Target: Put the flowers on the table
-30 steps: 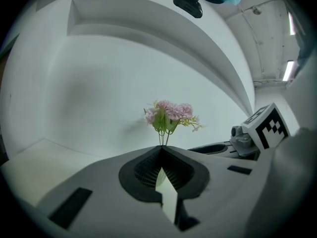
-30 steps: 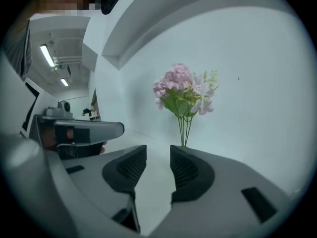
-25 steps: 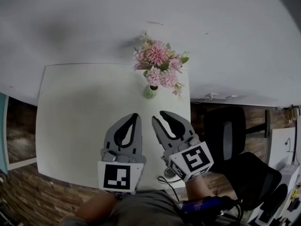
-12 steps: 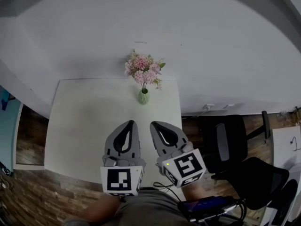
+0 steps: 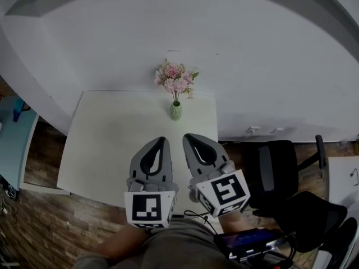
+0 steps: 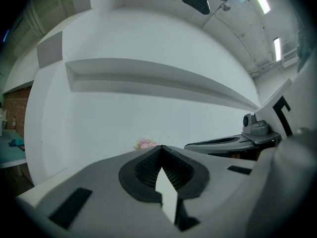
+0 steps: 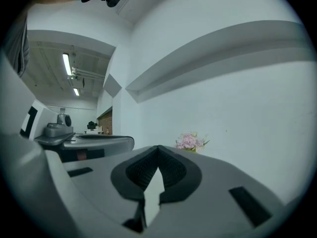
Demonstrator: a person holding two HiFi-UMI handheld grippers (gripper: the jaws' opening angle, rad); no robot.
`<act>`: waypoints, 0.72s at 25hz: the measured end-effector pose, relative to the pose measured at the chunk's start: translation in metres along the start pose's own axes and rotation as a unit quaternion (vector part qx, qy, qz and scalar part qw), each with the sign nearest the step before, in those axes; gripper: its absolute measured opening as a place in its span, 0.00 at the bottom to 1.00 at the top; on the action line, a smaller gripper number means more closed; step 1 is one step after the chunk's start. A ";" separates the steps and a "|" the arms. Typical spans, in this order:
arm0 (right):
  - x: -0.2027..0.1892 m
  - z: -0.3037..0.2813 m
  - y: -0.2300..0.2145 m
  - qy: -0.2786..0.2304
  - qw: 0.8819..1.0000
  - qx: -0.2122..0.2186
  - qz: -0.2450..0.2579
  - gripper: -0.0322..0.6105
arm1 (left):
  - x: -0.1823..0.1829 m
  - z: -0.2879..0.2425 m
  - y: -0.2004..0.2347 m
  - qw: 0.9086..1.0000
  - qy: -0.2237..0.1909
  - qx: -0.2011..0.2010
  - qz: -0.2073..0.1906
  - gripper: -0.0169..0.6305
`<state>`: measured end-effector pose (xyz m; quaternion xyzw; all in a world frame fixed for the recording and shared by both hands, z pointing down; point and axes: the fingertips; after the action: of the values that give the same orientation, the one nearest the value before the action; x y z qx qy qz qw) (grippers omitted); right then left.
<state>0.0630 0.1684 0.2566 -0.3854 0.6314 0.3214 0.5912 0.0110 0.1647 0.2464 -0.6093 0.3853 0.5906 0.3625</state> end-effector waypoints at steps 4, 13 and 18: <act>0.001 0.003 -0.001 -0.008 1.000 -0.001 -0.006 0.06 | 0.003 0.002 -0.002 1.000 -0.004 0.002 -0.008 0.04; 0.003 0.000 -0.005 -0.013 1.000 0.002 -0.009 0.06 | 0.005 -0.004 -0.005 1.000 -0.006 -0.005 -0.009 0.04; 0.004 -0.004 -0.005 -0.015 1.000 0.006 -0.009 0.06 | 0.006 -0.007 -0.003 1.000 -0.005 -0.005 -0.011 0.04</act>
<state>0.0650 0.1620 0.2535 -0.3824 0.6209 0.3181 0.6059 0.0164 0.1594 0.2412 -0.6126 0.3736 0.5914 0.3680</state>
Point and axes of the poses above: the fingertips, and each gripper's own axes: z backward along the fingers, y to its left, x out of its top, and after that the axes turned 10 degrees about x, right-handed
